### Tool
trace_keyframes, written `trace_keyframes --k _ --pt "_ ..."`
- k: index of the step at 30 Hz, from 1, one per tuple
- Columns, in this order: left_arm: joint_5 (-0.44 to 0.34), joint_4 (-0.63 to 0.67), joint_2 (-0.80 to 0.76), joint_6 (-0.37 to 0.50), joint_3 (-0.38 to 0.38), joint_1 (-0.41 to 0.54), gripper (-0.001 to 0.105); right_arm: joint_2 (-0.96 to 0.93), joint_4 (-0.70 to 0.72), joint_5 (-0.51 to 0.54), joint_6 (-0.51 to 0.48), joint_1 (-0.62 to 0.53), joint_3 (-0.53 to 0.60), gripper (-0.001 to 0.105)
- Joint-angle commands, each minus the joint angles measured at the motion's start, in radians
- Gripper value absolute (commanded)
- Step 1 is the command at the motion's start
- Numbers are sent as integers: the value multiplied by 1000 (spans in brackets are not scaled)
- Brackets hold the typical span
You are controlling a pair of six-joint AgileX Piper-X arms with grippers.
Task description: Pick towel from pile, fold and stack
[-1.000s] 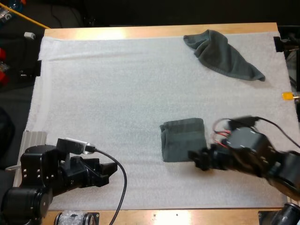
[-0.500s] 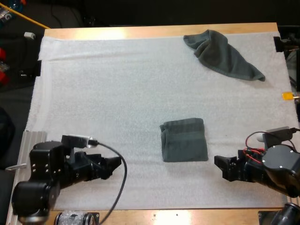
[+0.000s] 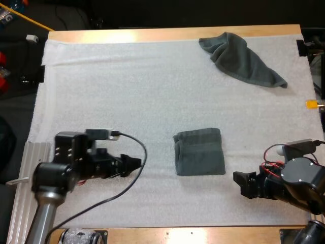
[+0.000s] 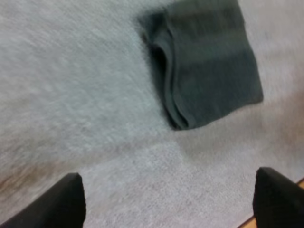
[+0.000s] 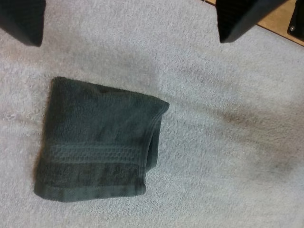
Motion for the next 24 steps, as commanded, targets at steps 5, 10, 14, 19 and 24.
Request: trace_keyframes --k 5,10,14,19,24 --pt "15 -156 108 -103 -2 -102 71 -3 2 7 -4 4 -8 71" --pt "12 -291 217 -182 -2 -194 71 -3 2 7 -4 4 -8 71" --pt "-24 -406 330 -223 -2 -278 71 -3 2 7 12 4 -8 71" --pt "-54 -515 469 -272 -2 -323 71 -3 2 7 16 4 -8 71" --pt "-38 -565 587 -276 -7 -324 71 -3 2 7 20 4 -8 71"
